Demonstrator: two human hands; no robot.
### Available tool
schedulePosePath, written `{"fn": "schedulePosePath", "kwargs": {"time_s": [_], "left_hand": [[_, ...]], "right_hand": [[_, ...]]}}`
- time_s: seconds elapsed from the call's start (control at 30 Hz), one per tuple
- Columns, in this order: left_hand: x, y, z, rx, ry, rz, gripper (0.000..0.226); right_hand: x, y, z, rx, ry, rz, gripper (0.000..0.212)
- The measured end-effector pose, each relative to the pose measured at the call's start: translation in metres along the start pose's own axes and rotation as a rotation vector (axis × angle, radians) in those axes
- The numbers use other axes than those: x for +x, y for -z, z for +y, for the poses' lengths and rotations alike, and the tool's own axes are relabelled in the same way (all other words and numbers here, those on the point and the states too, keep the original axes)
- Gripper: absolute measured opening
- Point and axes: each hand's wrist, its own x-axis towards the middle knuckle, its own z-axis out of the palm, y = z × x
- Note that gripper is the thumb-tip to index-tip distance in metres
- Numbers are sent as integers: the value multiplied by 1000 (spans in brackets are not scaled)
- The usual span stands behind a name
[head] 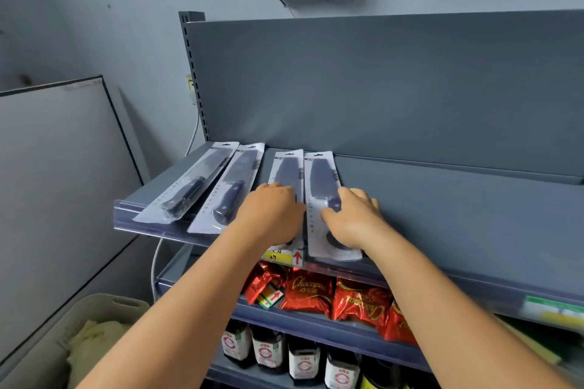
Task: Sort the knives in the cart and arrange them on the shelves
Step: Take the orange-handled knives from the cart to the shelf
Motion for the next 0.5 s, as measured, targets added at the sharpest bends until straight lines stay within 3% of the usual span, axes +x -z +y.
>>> {"fn": "schedulePosePath", "kwargs": {"time_s": [0.27,0.5], "left_hand": [[-39,-10,46,-150,-280,143,51],[-84,-41,107,-223,-525,100,61]], "right_hand": [[-65,16,44,8,85,184,65],[-153,18,112,39,-48,276,67]]}}
